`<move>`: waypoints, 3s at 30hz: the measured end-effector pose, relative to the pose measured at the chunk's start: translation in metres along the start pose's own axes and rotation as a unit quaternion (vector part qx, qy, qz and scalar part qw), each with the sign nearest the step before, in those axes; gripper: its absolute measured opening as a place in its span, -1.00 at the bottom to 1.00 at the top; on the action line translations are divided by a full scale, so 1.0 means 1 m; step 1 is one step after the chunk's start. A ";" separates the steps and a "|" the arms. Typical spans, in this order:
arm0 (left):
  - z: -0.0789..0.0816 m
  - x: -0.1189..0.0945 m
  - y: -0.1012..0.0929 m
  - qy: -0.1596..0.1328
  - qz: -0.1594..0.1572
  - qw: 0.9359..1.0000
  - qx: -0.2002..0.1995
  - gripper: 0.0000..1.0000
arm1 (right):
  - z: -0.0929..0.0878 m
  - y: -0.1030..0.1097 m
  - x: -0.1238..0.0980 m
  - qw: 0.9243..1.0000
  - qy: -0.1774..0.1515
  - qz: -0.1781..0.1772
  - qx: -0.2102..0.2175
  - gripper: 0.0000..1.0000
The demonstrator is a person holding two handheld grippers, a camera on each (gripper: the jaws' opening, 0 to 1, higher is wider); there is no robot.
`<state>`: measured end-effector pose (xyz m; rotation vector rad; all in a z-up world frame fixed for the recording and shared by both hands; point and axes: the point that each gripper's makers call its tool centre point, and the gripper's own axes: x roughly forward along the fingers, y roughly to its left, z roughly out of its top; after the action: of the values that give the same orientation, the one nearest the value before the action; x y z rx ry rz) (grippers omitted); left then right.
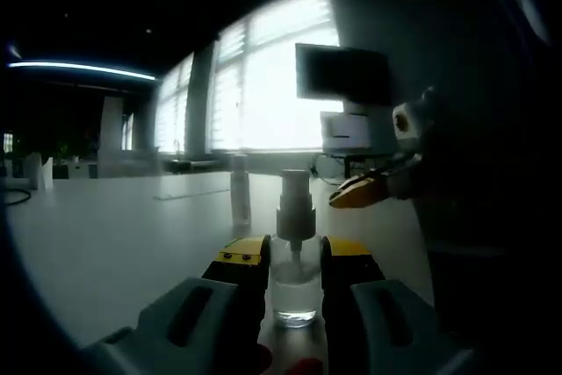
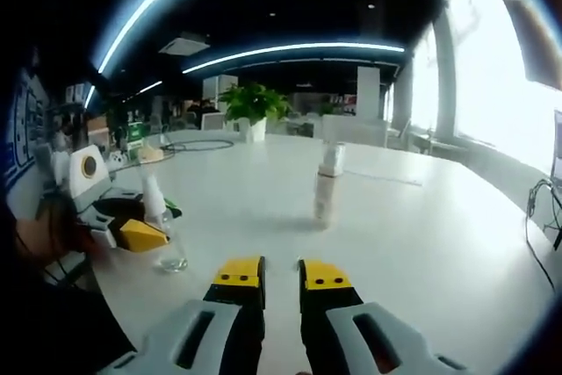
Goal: Clamp pump bottle remove cover press pump head put on cover
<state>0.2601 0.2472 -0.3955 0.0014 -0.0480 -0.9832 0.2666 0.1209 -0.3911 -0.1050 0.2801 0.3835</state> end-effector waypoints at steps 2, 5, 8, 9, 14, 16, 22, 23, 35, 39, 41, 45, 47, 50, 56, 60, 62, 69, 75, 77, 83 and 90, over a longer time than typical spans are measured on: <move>0.000 0.000 0.000 0.000 0.000 1.000 0.000 -0.71 | 0.008 0.003 -0.002 1.000 -0.010 0.000 -0.010 -0.80; 0.000 0.000 0.001 0.000 0.000 1.000 0.000 -0.71 | 0.018 0.007 -0.005 0.999 -0.022 -0.003 -0.024 -0.80; 0.000 0.000 0.001 0.000 0.000 1.000 0.000 -0.71 | 0.028 0.011 -0.009 0.999 -0.035 0.002 -0.018 -0.80; 0.000 0.000 0.001 0.000 0.000 1.000 0.000 -0.71 | 0.033 0.012 -0.010 0.999 -0.041 0.002 -0.019 -0.80; 0.000 0.000 0.001 0.000 0.001 1.000 0.000 -0.71 | 0.048 0.020 -0.016 0.998 -0.063 0.005 -0.027 -0.80; 0.000 0.000 0.001 0.000 0.001 1.000 0.000 -0.71 | 0.055 0.024 -0.019 0.997 -0.074 0.008 -0.025 -0.80; 0.000 0.000 0.000 0.000 0.001 1.000 0.000 -0.71 | 0.072 0.036 -0.026 0.995 -0.098 0.022 -0.017 -0.80; 0.000 0.000 0.000 0.000 0.001 1.000 0.000 -0.71 | 0.074 0.038 -0.027 0.995 -0.100 0.025 -0.016 -0.80; 0.000 0.000 0.000 0.000 0.001 1.000 0.000 -0.71 | 0.091 0.061 -0.030 0.990 -0.127 0.053 -0.018 -0.80; 0.000 0.000 0.000 0.000 0.001 1.000 0.000 -0.71 | 0.092 0.066 -0.029 0.990 -0.130 0.061 -0.012 -0.80; 0.000 0.000 0.000 0.000 0.001 1.000 0.000 -0.71 | 0.093 0.070 -0.029 0.989 -0.131 0.066 -0.010 -0.80; 0.000 0.000 0.001 0.000 0.001 1.000 -0.002 -0.71 | 0.095 0.079 -0.028 0.988 -0.133 0.077 -0.006 -0.81; -0.001 0.000 0.002 0.000 0.001 1.000 -0.002 -0.71 | 0.095 0.086 -0.026 0.988 -0.133 0.082 -0.009 -0.81; -0.001 0.000 0.002 0.000 0.001 1.000 -0.002 -0.71 | 0.092 0.093 -0.022 0.988 -0.129 0.088 -0.013 -0.81; -0.001 0.000 0.002 0.000 0.000 1.000 -0.003 -0.71 | 0.090 0.094 -0.022 0.988 -0.122 0.096 -0.015 -0.81; -0.001 0.000 0.002 0.000 0.000 1.000 -0.003 -0.71 | 0.088 0.096 -0.023 0.988 -0.117 0.103 -0.019 -0.81; -0.001 0.000 0.003 0.000 0.000 1.000 -0.003 -0.71 | 0.088 0.096 -0.023 0.988 -0.115 0.105 -0.020 -0.81; -0.001 0.000 0.004 0.000 0.000 1.000 -0.002 -0.71 | 0.086 0.110 -0.010 0.988 -0.105 0.112 -0.028 -0.81; -0.001 0.000 0.002 0.000 -0.001 1.000 -0.001 -0.71 | 0.085 0.119 -0.002 0.987 -0.099 0.120 -0.029 -0.81; -0.001 0.000 0.002 0.000 -0.001 1.000 -0.001 -0.71 | 0.084 0.123 -0.001 0.987 -0.097 0.125 -0.036 -0.81; -0.001 0.000 0.001 0.000 -0.001 1.000 -0.001 -0.71 | 0.081 0.124 0.003 0.986 -0.086 0.130 -0.053 -0.81; -0.001 0.000 0.000 0.000 0.000 1.000 0.000 -0.71 | 0.076 0.127 0.008 0.987 -0.080 0.133 -0.050 -0.81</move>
<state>0.2602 0.2476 -0.3963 0.0011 -0.0477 -0.9840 0.2436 0.2528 -0.3269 -0.1361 0.1161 0.6692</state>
